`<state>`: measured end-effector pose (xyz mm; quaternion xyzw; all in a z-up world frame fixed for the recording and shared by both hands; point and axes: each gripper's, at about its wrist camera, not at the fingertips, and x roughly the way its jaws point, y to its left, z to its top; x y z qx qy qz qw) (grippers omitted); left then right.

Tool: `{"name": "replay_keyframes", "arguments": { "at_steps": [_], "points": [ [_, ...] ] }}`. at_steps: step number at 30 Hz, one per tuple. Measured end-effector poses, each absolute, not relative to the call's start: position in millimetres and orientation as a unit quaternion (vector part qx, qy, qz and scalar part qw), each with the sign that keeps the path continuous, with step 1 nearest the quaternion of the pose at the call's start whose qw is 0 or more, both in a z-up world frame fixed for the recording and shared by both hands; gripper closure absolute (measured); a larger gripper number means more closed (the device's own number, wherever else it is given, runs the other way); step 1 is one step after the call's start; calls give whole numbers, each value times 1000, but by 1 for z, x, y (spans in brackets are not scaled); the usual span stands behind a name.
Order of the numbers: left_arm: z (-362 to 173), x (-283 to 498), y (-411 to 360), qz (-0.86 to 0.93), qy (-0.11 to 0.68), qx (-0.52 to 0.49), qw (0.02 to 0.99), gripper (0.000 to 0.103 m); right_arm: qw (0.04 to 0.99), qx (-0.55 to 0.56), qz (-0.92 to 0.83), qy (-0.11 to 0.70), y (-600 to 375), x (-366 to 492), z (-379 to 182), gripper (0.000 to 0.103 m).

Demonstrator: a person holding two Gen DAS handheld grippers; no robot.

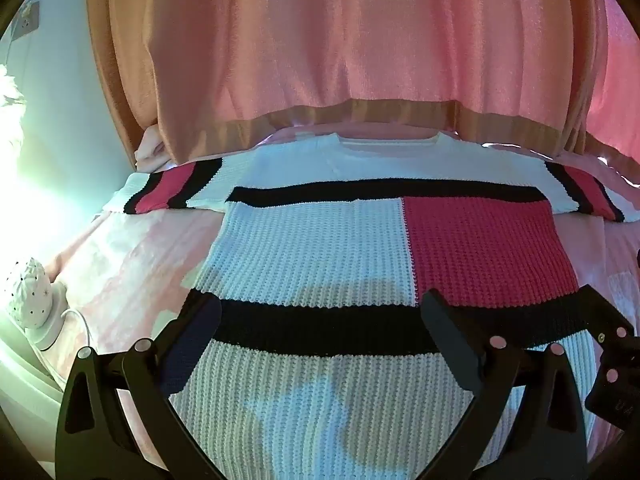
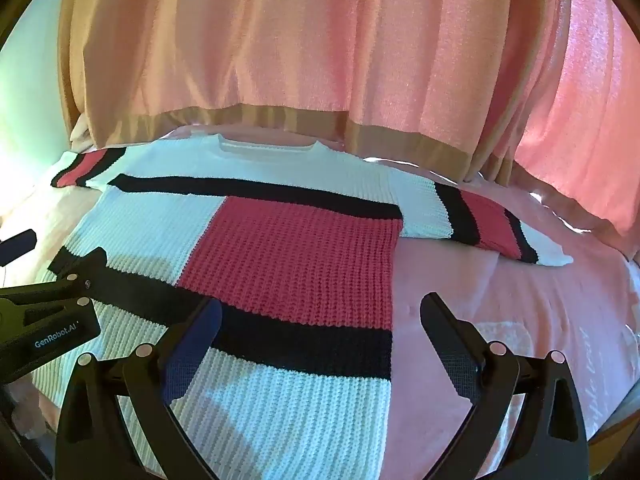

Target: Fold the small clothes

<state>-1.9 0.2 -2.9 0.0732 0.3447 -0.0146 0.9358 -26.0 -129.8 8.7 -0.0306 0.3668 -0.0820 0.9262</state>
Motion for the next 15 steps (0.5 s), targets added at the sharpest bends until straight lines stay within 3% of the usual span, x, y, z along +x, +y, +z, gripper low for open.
{"name": "replay_keyframes", "arguments": {
  "at_steps": [15],
  "points": [
    [-2, -1, 4, -14, 343, 71, 936, 5, 927, -30, -81, 366, -129, -24, 9, 5]
  ]
}}
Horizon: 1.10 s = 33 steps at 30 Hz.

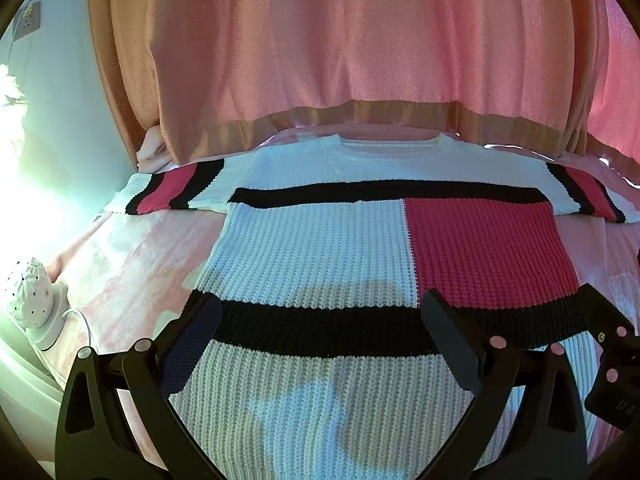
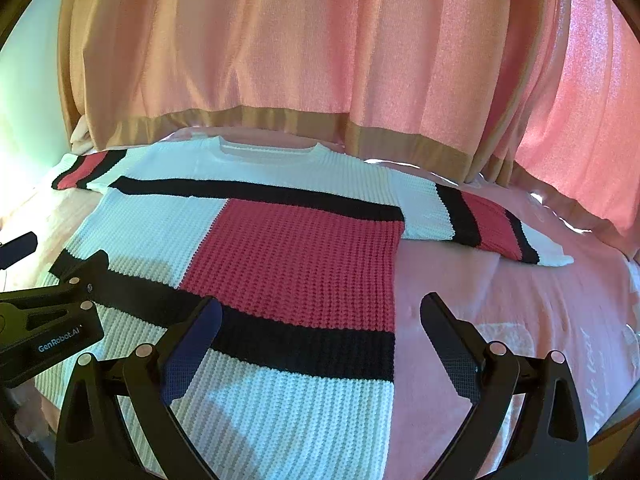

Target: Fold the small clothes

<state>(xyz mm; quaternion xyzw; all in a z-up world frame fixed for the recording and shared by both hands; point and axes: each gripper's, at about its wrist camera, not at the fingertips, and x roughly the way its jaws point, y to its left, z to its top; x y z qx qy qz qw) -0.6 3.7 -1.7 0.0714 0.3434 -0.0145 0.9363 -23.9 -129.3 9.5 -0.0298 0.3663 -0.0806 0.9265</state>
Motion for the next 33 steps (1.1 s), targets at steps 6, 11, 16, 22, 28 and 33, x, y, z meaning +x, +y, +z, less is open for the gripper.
{"name": "replay_keyframes", "arguments": {
  "at_steps": [6, 11, 16, 22, 28, 33],
  "points": [
    [-2, -1, 4, -13, 343, 71, 937, 5, 927, -31, -81, 366, -128, -24, 10, 5],
    [-3, -2, 4, -11, 341, 71, 937, 5, 927, -31, -82, 365, -127, -22, 10, 5],
    [-3, -2, 5, -13, 341, 73, 937, 5, 927, -31, -82, 365, -127, -23, 10, 5],
    [-3, -2, 4, -13, 341, 73, 937, 5, 928, -29, -82, 363, -129, -24, 10, 5],
    [-3, -2, 4, -13, 341, 72, 937, 5, 928, -30, -81, 363, -128, -24, 10, 5],
    [-3, -2, 3, -13, 341, 73, 937, 5, 928, -29, -82, 362, -129, -23, 10, 5]
  ]
}}
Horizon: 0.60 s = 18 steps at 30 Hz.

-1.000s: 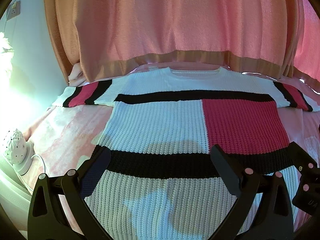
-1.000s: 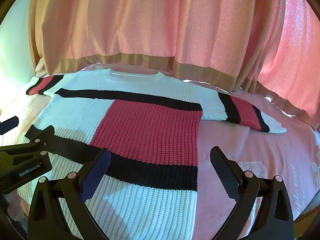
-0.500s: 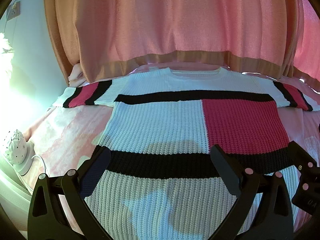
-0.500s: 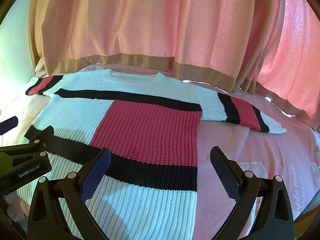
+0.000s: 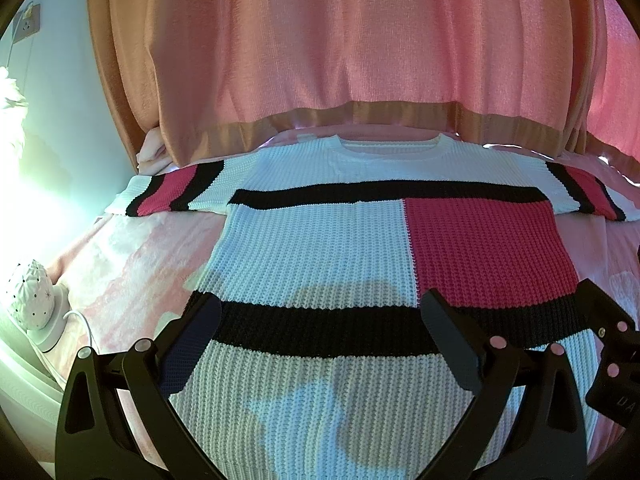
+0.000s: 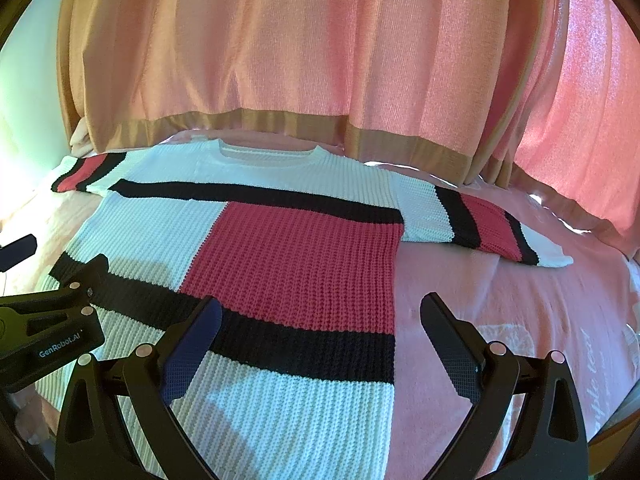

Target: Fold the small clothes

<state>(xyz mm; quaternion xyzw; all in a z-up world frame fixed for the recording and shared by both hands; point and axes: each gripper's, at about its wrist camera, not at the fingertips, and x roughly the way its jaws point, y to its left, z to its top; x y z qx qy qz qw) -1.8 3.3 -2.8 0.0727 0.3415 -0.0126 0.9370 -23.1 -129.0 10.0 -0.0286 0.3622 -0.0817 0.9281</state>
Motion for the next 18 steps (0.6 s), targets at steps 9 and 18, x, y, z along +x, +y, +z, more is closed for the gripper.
{"name": "replay_keyframes", "arguments": {
  "at_steps": [9, 18],
  "points": [
    [-3, -2, 3, -12, 341, 75, 937, 5, 928, -27, -81, 362, -128, -24, 9, 5],
    [-3, -2, 3, -12, 340, 74, 937, 5, 929, -27, -82, 360, -129, -26, 9, 5]
  ]
}}
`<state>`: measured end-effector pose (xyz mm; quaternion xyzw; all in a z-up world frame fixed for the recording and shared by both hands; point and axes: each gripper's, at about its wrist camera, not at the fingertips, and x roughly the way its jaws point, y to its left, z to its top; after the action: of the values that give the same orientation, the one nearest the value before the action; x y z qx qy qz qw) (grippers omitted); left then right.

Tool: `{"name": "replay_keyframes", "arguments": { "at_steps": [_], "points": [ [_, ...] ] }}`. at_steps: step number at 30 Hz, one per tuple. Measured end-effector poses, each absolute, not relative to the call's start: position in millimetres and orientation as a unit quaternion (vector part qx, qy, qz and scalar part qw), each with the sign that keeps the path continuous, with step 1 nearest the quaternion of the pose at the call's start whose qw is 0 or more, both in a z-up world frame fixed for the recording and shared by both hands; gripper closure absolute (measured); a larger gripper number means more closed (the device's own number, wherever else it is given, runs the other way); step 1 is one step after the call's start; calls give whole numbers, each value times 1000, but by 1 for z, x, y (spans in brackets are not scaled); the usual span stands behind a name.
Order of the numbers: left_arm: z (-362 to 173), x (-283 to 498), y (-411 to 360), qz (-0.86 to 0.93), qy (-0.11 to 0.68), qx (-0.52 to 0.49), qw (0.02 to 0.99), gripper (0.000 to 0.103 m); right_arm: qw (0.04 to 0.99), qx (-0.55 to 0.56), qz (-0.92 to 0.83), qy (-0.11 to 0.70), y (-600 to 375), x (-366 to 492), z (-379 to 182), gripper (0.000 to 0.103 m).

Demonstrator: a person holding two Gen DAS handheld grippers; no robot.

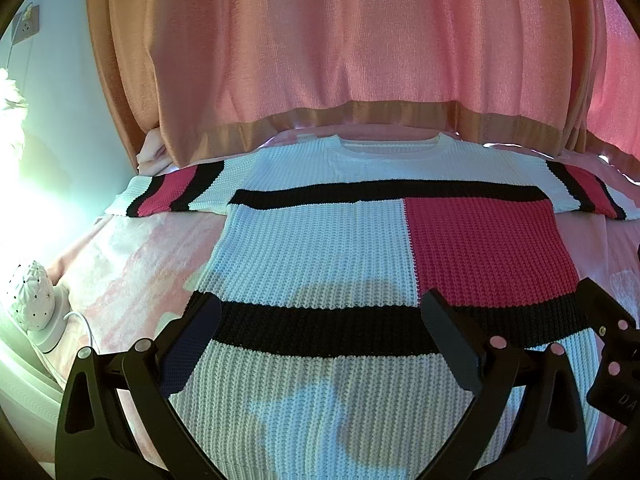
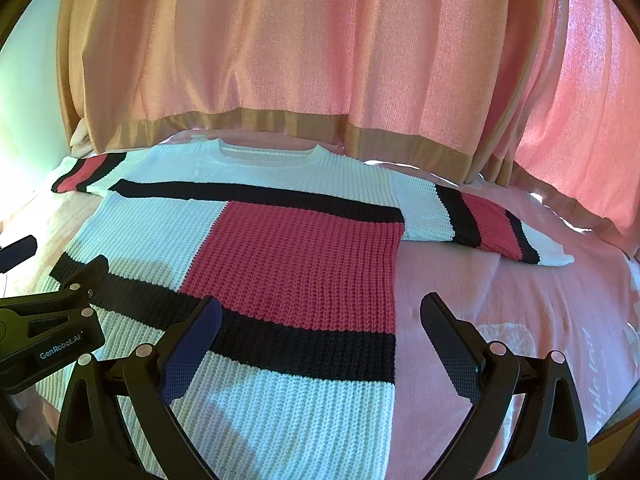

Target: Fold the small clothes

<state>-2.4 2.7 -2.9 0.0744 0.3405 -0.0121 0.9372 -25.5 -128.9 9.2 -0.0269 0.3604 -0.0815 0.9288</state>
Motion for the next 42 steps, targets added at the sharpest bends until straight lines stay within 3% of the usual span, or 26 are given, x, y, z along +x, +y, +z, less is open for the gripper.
{"name": "replay_keyframes", "arguments": {
  "at_steps": [30, 37, 42],
  "points": [
    [-4, -1, 0, -7, 345, 79, 935, 5, 927, -13, -92, 363, -149, -17, 17, 5],
    [43, 36, -15, -47, 340, 76, 936, 5, 910, 57, -157, 379, -308, 39, 71, 5],
    [50, 65, -33, -75, 342, 58, 935, 5, 852, 149, -291, 410, -491, 67, 17, 6]
  ]
}}
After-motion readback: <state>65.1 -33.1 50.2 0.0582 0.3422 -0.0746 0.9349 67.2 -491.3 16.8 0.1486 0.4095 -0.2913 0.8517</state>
